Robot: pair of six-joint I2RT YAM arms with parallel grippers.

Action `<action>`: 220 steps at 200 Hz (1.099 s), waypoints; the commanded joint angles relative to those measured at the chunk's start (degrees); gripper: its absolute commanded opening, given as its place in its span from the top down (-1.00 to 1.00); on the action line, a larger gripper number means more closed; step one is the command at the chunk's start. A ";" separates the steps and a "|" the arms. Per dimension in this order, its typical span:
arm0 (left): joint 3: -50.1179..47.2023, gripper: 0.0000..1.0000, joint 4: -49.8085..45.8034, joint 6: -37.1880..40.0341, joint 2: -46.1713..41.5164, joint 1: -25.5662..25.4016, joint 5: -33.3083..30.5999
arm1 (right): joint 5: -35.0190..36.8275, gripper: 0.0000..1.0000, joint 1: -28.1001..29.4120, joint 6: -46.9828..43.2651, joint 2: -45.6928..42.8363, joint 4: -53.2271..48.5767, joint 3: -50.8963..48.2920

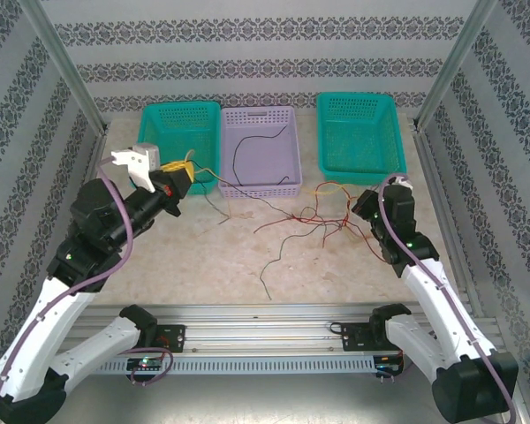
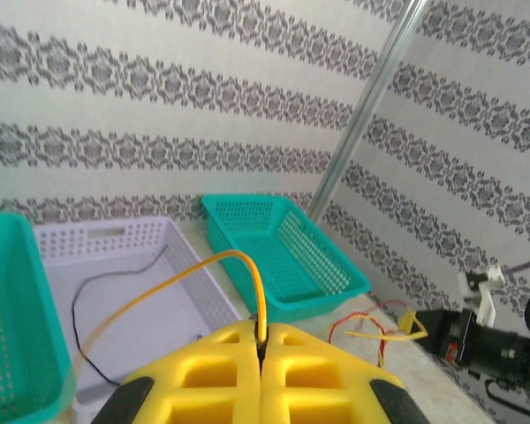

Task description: Untangle the cables

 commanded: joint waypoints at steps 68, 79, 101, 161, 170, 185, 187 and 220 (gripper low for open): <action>13.52 1.00 -5.09 11.46 -0.11 0.36 -10.84 | 5.00 1.00 -7.36 1.96 5.40 -4.42 -0.95; 15.13 1.00 -5.46 12.62 0.07 0.39 -11.57 | 6.57 1.00 -7.49 1.46 5.67 -4.72 -0.79; 17.22 1.00 -5.31 13.76 0.24 0.39 -13.19 | 6.15 1.00 -7.79 1.03 7.08 -5.01 -0.10; 21.10 1.00 -4.75 14.18 2.55 0.37 -12.48 | 5.15 1.00 -7.37 -1.38 11.71 -4.76 1.90; 21.06 1.00 -3.89 14.07 2.69 0.36 -12.28 | 5.84 1.00 -7.09 -1.69 12.54 -4.58 2.24; 21.68 1.00 -3.95 13.06 3.80 0.39 -10.33 | 3.93 1.00 -6.75 -2.33 14.15 -4.01 3.28; 21.74 1.00 -3.93 13.01 3.94 0.37 -10.12 | 3.72 1.00 -6.56 -2.36 14.33 -3.92 3.42; 21.83 1.00 -2.25 13.20 4.53 0.38 -10.17 | 4.85 1.00 -1.84 -4.99 17.81 -3.17 7.21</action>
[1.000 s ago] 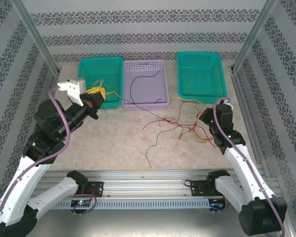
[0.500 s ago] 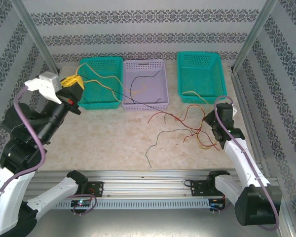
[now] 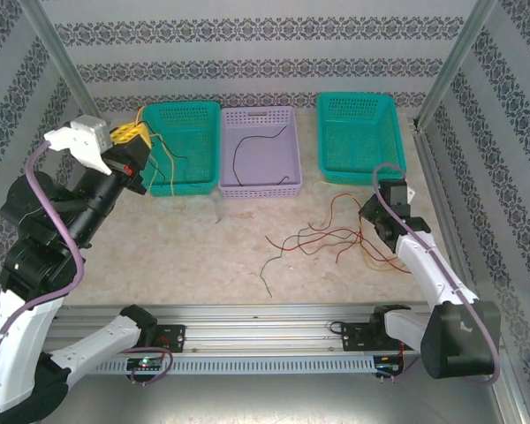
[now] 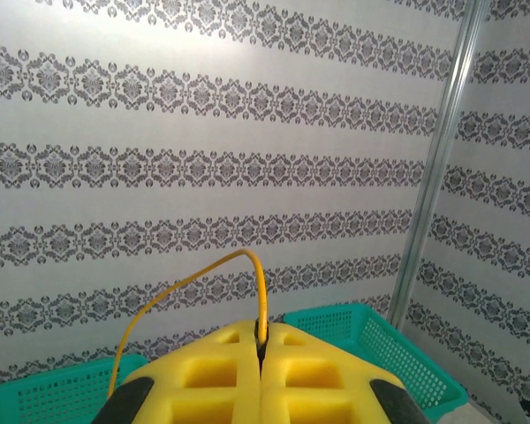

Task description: Untangle the cables

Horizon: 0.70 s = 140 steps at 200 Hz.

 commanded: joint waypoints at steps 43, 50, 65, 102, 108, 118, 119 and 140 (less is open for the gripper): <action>0.30 1.00 2.63 -3.44 0.87 0.39 4.65 | -9.73 0.45 9.65 -7.13 1.44 7.90 5.53; -0.73 1.00 3.18 -4.59 0.99 0.39 5.87 | -11.12 0.29 11.46 -8.56 0.16 10.34 5.01; -2.83 1.00 4.57 -7.64 1.47 0.33 8.27 | -10.90 0.06 14.26 -9.50 -1.39 11.88 5.89; -6.30 1.00 7.58 -13.24 2.73 0.37 13.66 | -18.85 -0.09 15.19 -9.72 -1.78 12.39 10.13; -6.87 1.00 8.17 -14.25 2.90 0.36 14.48 | -20.53 -0.13 15.84 -10.12 -2.15 13.43 10.32; -7.98 1.00 9.24 -15.72 3.10 0.38 15.60 | -21.84 -0.21 17.41 -11.16 -2.40 13.96 11.33; -8.10 1.00 9.33 -15.82 3.13 0.39 15.72 | -21.98 -0.21 17.55 -11.26 -2.49 13.96 11.45; -10.59 1.00 11.77 -18.90 3.70 0.26 17.72 | -27.63 -0.26 20.61 -12.57 -3.22 17.64 12.00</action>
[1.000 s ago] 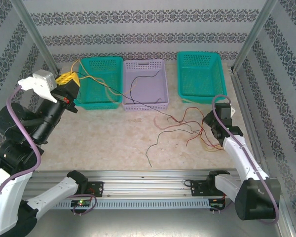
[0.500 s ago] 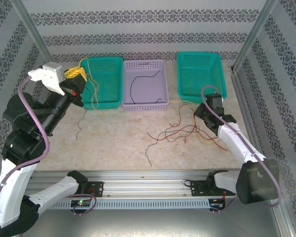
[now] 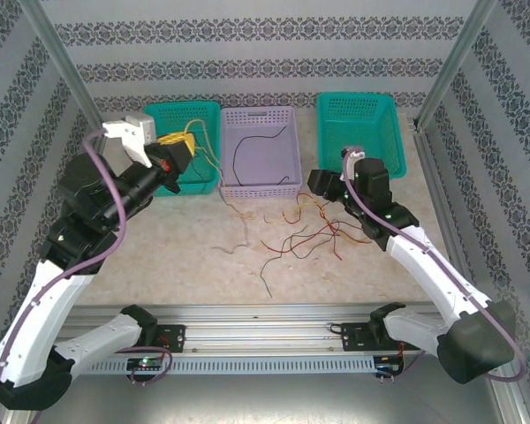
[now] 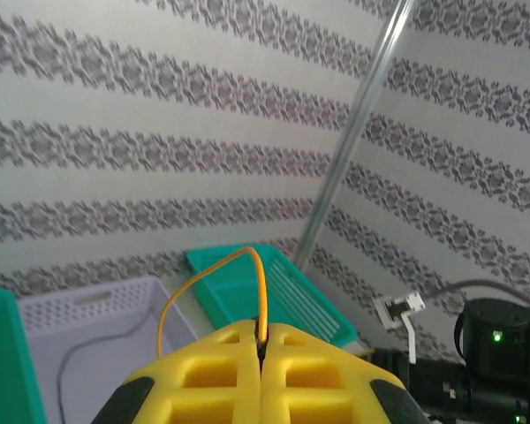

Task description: Untangle the cables

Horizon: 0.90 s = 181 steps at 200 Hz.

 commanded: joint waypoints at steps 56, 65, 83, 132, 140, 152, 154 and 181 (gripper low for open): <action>-7.04 1.00 12.50 -11.91 1.61 0.28 8.78 | -13.50 -0.33 13.74 -3.38 1.81 16.49 1.31; -7.36 1.00 13.16 -12.54 1.95 0.19 9.25 | -12.29 -0.33 15.82 -4.34 2.68 16.91 1.79; -7.68 1.00 13.54 -13.01 2.39 0.13 9.59 | -10.74 -0.33 18.89 -6.19 4.53 16.94 2.94; -8.72 1.00 14.06 -13.30 2.22 0.08 9.23 | -6.13 -0.29 23.13 -8.00 8.72 17.02 4.34; -8.97 1.00 14.41 -13.55 2.22 0.04 9.35 | -6.26 -0.29 23.15 -7.72 9.50 17.57 4.47; -9.07 1.00 14.51 -13.69 2.35 0.01 9.45 | -6.16 -0.25 23.58 -7.48 10.14 18.37 4.88; -9.06 1.00 14.47 -13.71 2.33 -0.05 9.41 | -6.08 -0.25 23.66 -7.54 10.21 18.44 4.90; -9.43 1.00 14.25 -13.40 2.18 -0.06 9.20 | -5.79 -0.02 24.34 -7.60 10.67 18.43 5.80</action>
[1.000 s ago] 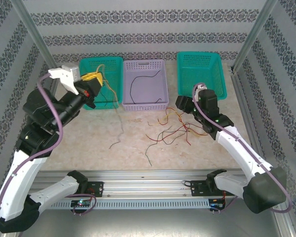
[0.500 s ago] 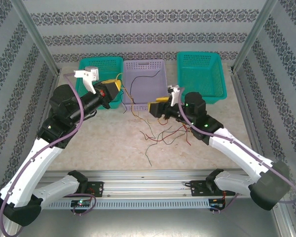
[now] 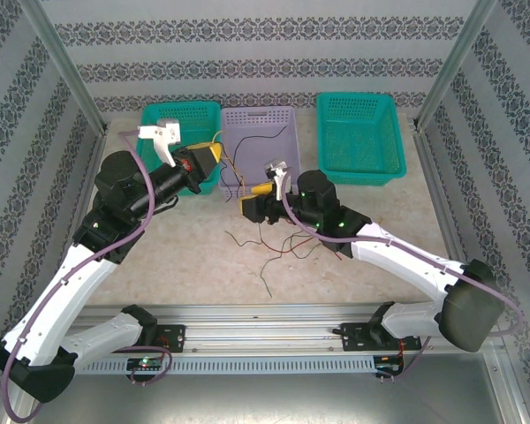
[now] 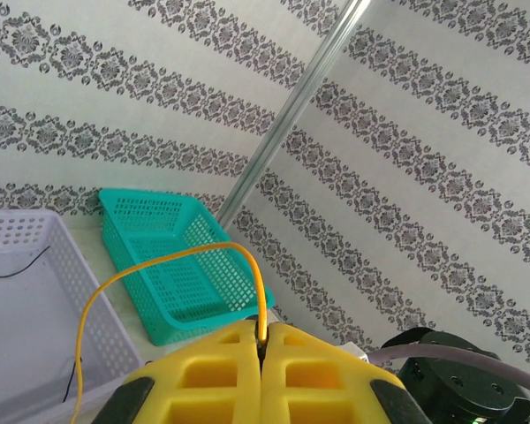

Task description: Untangle the cables

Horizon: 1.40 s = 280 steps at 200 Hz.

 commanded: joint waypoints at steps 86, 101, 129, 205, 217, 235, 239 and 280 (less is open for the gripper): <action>-1.61 1.00 0.80 1.11 -1.62 -0.02 -0.04 | 8.44 1.00 0.95 -2.13 -4.89 -2.16 2.53; -2.28 1.00 -0.27 2.07 -2.04 0.00 -0.64 | 9.65 1.00 0.72 -2.40 -7.40 -3.11 2.37; -4.55 0.52 -1.20 2.86 -2.85 -0.07 -1.91 | 9.77 1.00 -0.46 -1.81 -11.82 -4.99 2.87; -11.53 -0.90 -1.15 2.07 -5.12 -0.02 -1.82 | 7.41 1.00 -3.46 -0.87 -14.26 -13.09 11.74; -13.54 -1.00 -0.49 1.66 -6.30 -0.08 -1.87 | 7.19 1.00 -4.17 -0.76 -14.00 -14.37 13.79; -16.63 -1.00 1.46 0.30 -6.87 0.00 -0.43 | 5.21 1.00 -5.21 -0.38 -12.28 -17.26 17.88; -17.33 -1.00 1.85 0.02 -6.80 -0.04 0.01 | 4.43 1.00 -5.43 -0.24 -11.72 -18.12 18.93; -25.20 -1.00 11.49 -5.05 -6.02 -0.07 4.65 | -1.59 1.00 -5.79 1.24 -8.36 -21.50 25.61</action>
